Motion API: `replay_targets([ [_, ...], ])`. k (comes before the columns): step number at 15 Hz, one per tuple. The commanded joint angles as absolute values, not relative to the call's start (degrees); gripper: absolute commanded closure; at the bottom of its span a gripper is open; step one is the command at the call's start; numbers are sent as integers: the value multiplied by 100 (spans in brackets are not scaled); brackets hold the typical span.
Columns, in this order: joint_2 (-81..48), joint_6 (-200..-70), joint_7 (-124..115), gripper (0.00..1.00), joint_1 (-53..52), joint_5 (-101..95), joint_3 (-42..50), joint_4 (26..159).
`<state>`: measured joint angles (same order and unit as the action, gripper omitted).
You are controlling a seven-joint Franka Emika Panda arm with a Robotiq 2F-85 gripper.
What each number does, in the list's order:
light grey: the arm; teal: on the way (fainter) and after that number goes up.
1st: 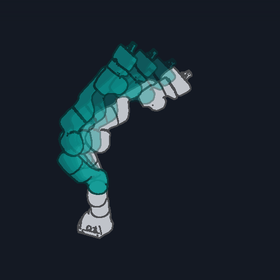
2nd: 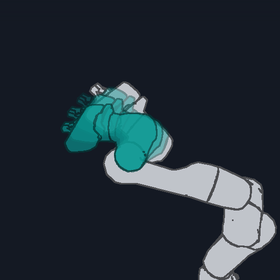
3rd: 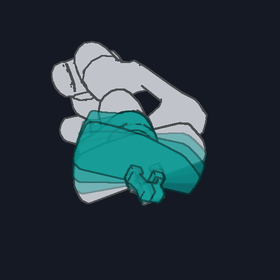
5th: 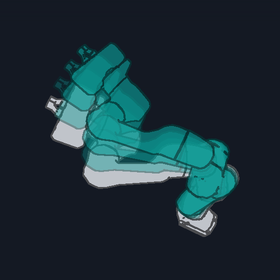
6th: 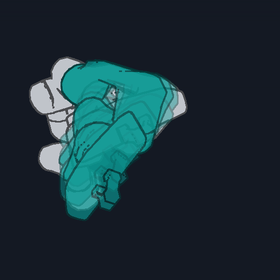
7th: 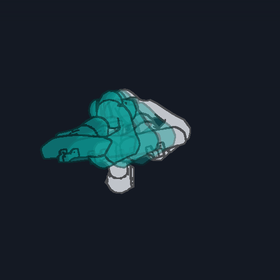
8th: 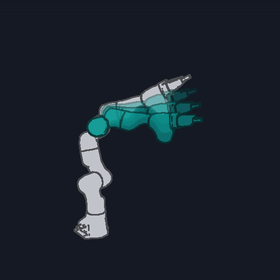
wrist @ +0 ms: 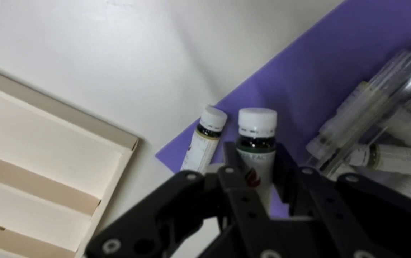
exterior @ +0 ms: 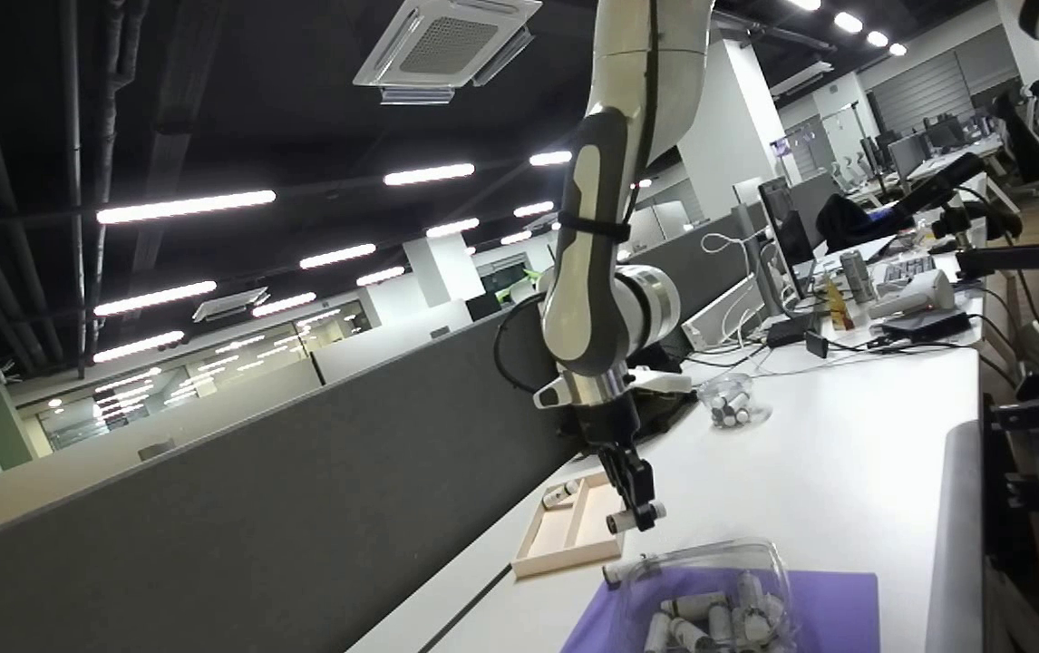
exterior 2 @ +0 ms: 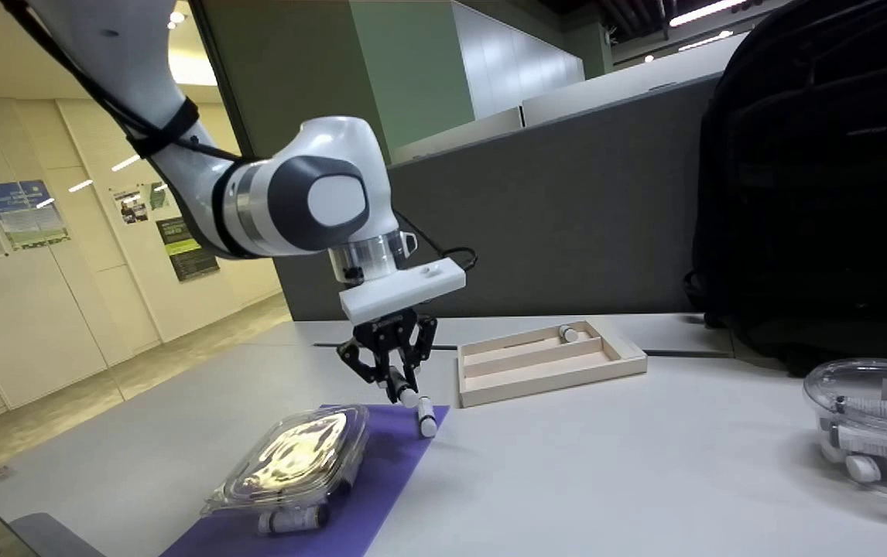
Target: Put the white object on the wooden tray
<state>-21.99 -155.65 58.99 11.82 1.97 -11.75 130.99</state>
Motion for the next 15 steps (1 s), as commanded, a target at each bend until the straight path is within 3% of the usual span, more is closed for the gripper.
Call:
replay_targets([
  [1,-2103,-14932,6117,93,1366,694,-1193,12657],
  [15,-3621,-12902,6078,93,1382,1193,-664,9965],
])
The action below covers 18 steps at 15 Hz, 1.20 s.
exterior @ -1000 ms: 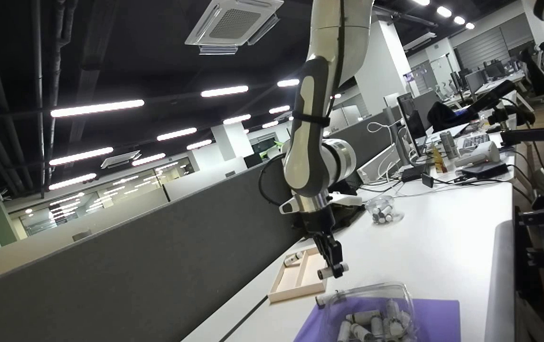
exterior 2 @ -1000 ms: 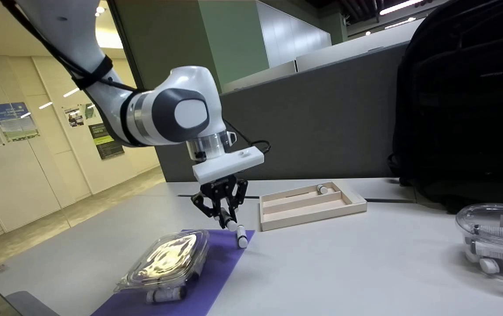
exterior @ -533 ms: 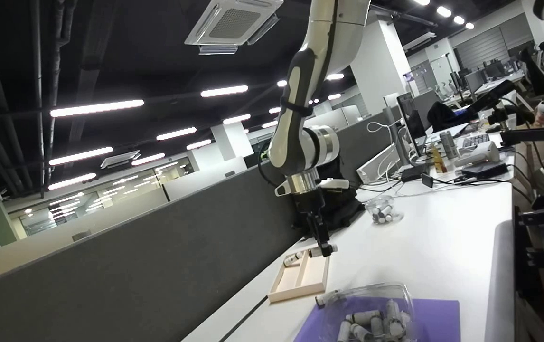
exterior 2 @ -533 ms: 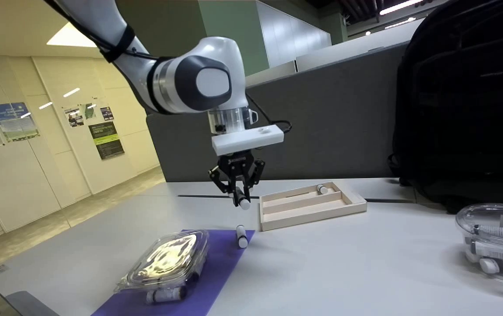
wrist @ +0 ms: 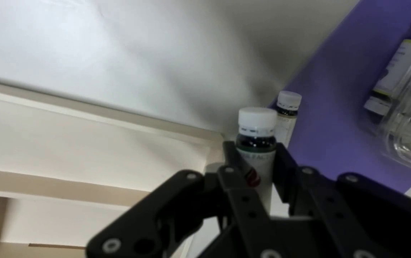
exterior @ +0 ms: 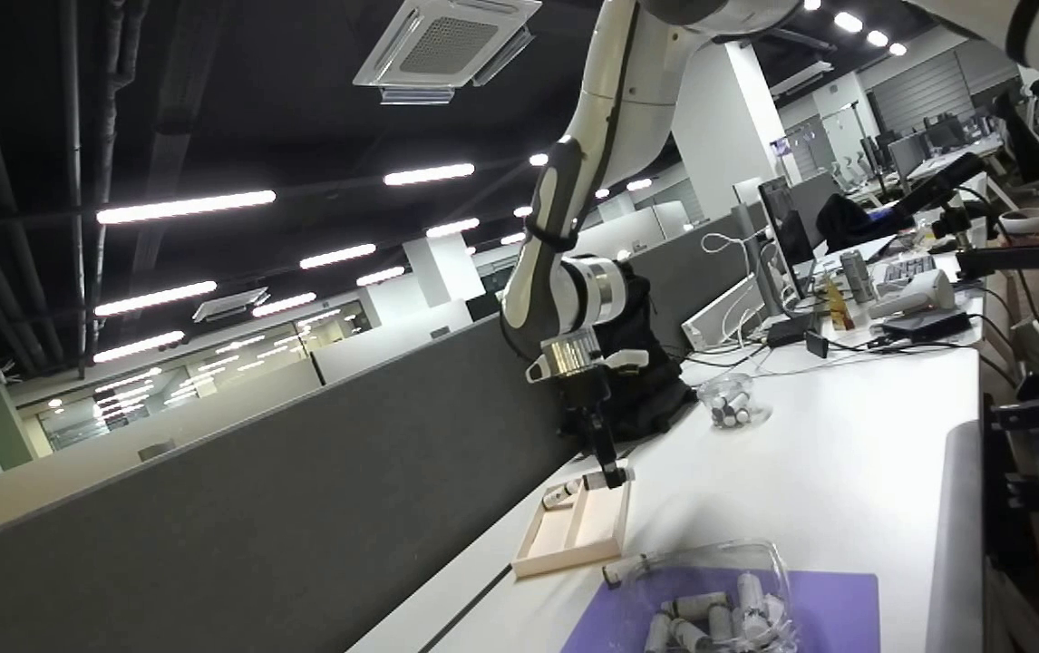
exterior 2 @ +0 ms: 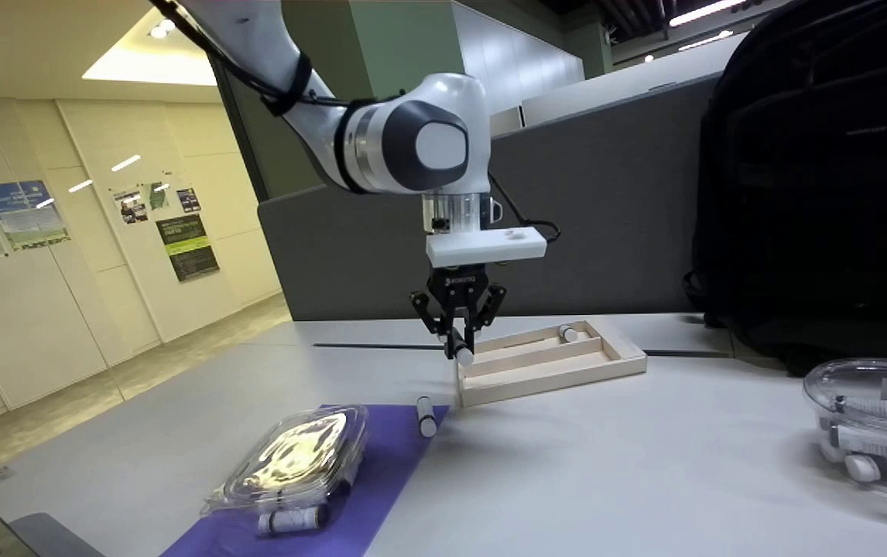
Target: Put the white object on the wooden tray
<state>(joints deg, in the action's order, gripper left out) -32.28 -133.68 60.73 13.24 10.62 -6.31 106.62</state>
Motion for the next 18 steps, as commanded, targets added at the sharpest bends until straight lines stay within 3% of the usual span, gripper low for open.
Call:
replay_targets([
  [1,-3698,-12814,6078,93,1392,1228,-675,9825],
  [4,-3891,-12582,6119,93,1420,1267,-678,9443],
  [5,-3714,-12863,6079,73,1330,1176,-625,9847],
  [8,-3821,-12740,6090,73,1346,1212,-627,9634],
  [9,-3830,-12732,6092,93,1348,1216,-627,9619],
  [18,-4541,-12997,5599,93,1199,974,-426,9026],
])
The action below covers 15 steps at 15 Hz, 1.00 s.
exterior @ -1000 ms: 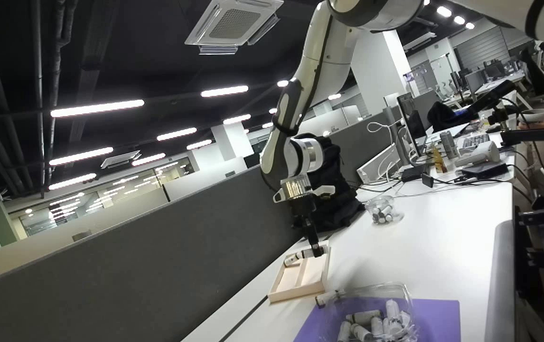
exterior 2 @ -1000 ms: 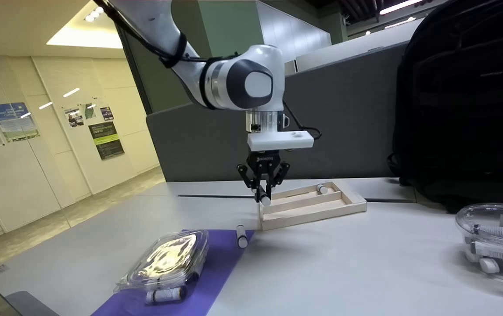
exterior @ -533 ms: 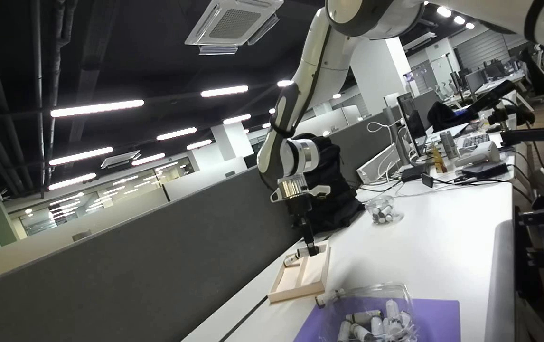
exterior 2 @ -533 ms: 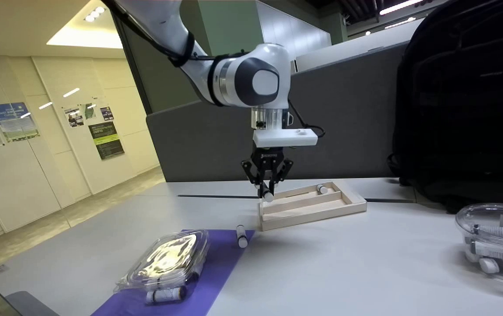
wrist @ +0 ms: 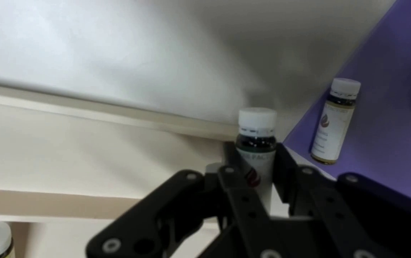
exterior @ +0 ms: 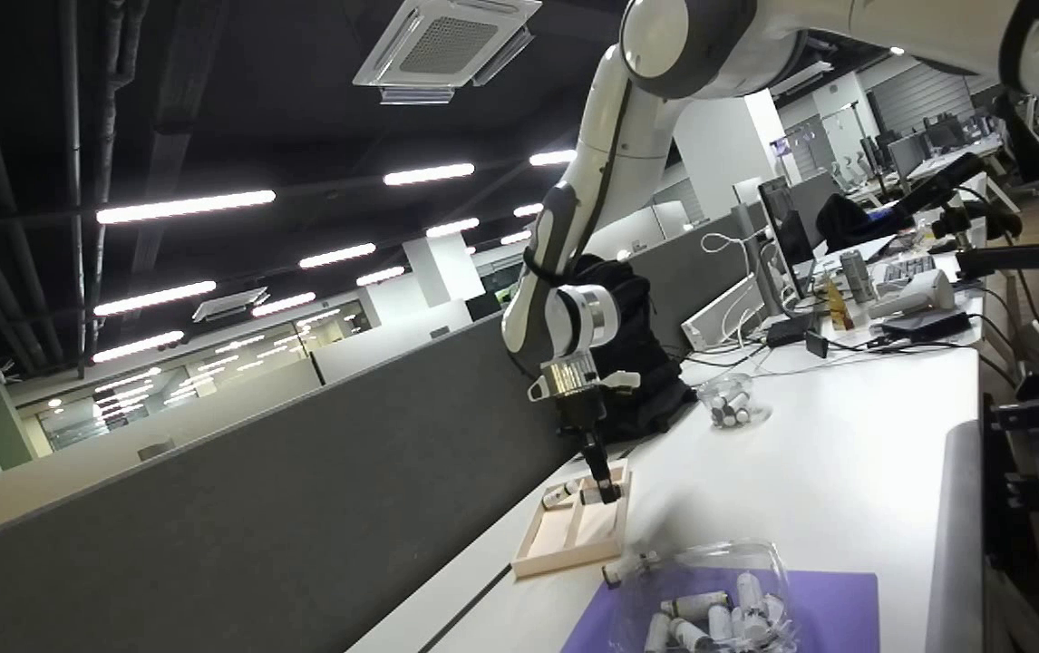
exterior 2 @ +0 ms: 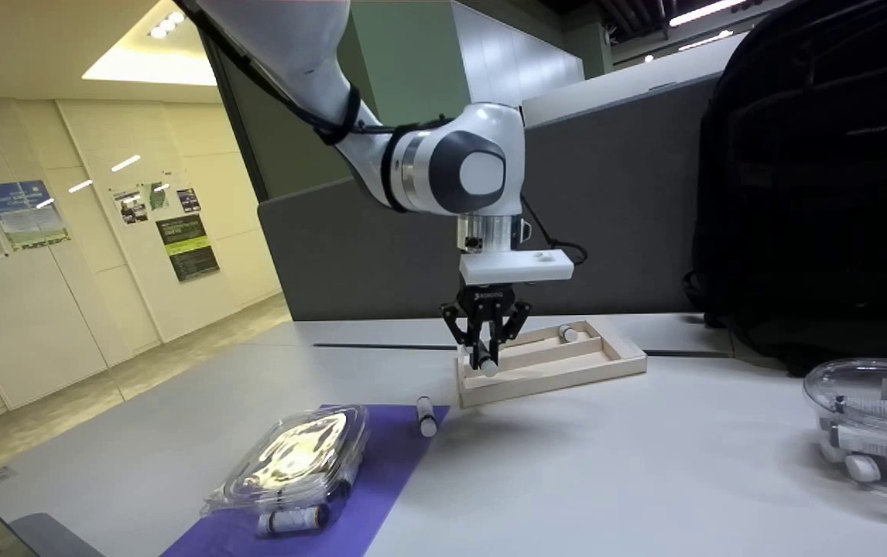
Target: Put the white object on the wooden tray
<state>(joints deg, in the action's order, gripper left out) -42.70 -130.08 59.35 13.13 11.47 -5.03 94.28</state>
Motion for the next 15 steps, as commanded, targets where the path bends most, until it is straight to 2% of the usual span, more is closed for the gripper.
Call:
replay_targets([
  [1,-4597,-13024,5568,93,1182,934,-430,8960],
  [8,-4917,-12980,5400,93,1041,689,-472,8453],
  [9,-4954,-12949,5385,80,1023,662,-477,8387],
  [10,-4984,-12920,5367,48,1010,631,-483,8336],
  [12,-5036,-12911,5355,41,995,614,-491,8262],
  [15,-5086,-12894,5364,20,985,590,-497,8211],
])
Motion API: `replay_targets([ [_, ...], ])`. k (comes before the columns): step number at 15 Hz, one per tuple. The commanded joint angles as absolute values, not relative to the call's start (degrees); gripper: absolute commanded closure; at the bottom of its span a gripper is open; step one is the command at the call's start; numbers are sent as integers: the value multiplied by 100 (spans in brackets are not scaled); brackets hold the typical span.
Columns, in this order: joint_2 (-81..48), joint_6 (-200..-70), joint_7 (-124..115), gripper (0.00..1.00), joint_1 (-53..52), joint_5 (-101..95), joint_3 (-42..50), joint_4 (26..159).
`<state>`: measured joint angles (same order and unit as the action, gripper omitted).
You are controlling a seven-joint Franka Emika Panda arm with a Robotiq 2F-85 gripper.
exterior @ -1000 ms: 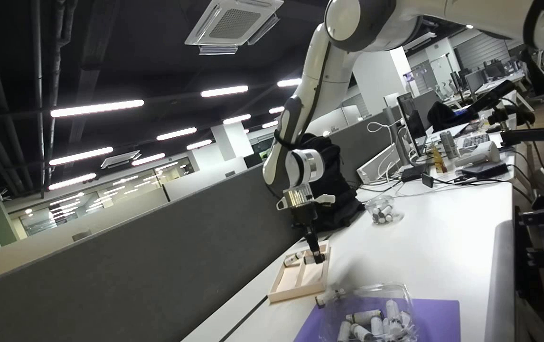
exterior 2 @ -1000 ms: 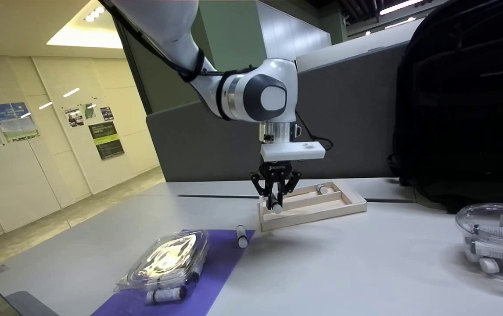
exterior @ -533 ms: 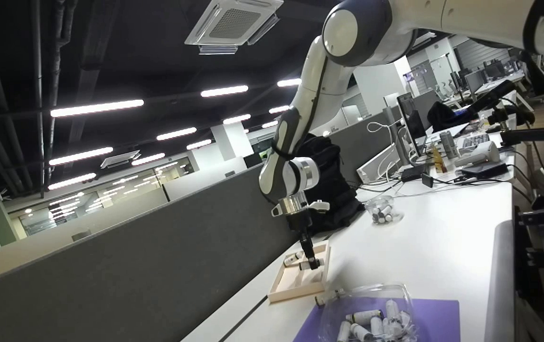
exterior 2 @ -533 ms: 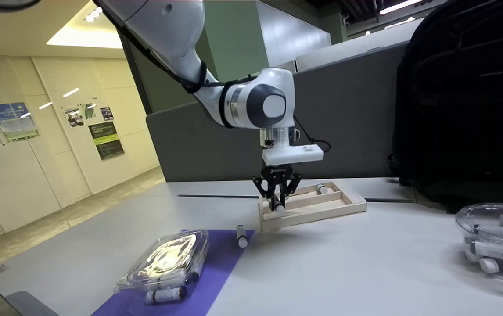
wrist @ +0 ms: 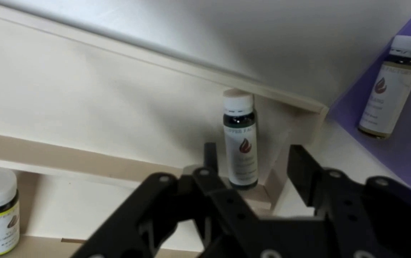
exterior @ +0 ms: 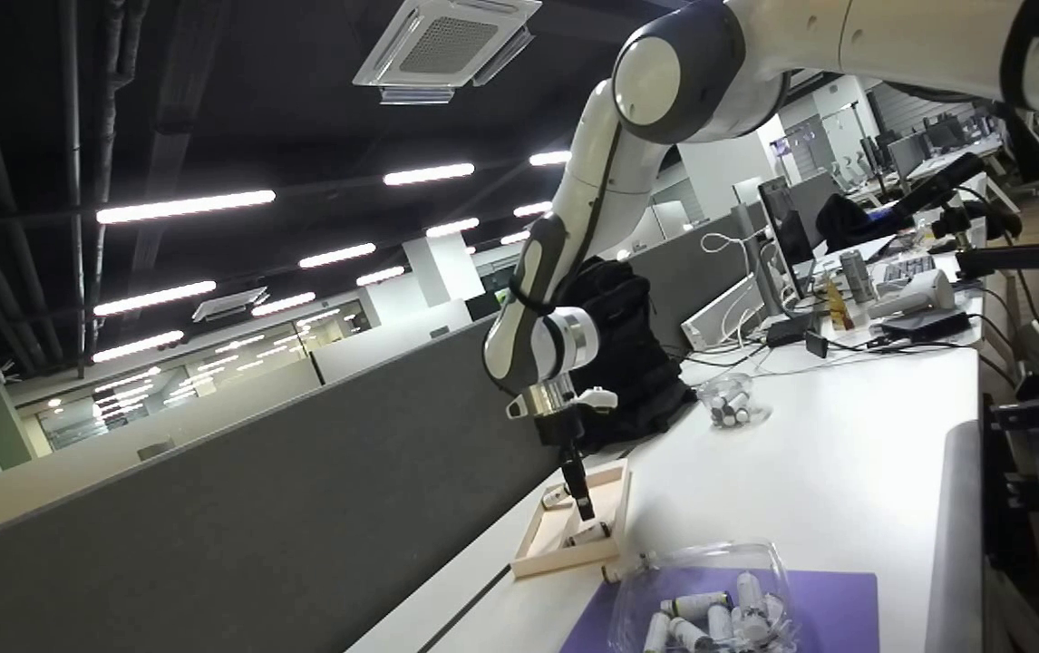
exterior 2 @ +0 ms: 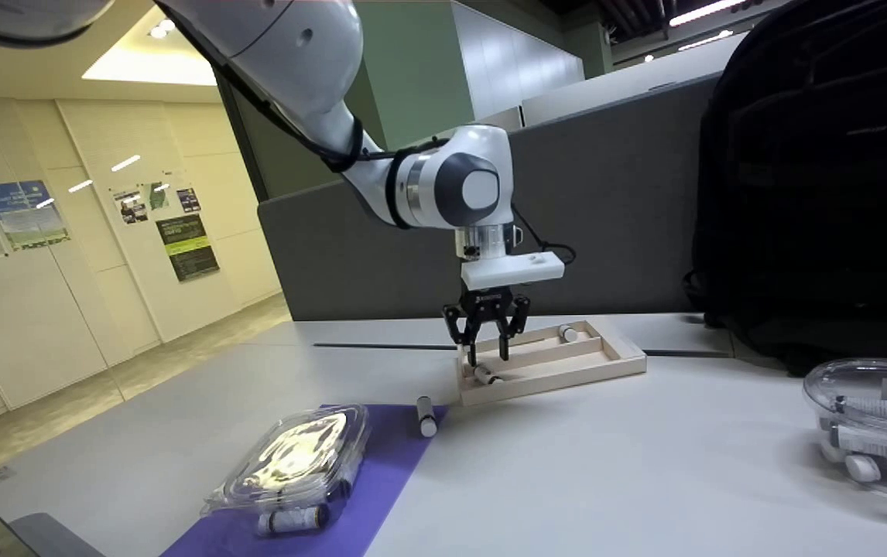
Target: Put the white object on the wooden tray
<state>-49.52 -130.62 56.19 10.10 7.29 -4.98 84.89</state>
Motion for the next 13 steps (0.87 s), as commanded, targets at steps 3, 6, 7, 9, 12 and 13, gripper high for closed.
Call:
replay_targets([
  [3,-4988,-12837,5416,2,979,518,-508,8345],
  [6,-4746,-12844,5395,0,937,414,-490,8572],
  [7,-4599,-12931,5368,0,894,342,-454,8716],
  [9,-4316,-12963,5385,0,851,221,-439,8942],
  [12,-3897,-12746,5290,0,743,-27,-347,9220],
  [13,-3745,-12664,5301,0,758,-34,-373,9338],
])
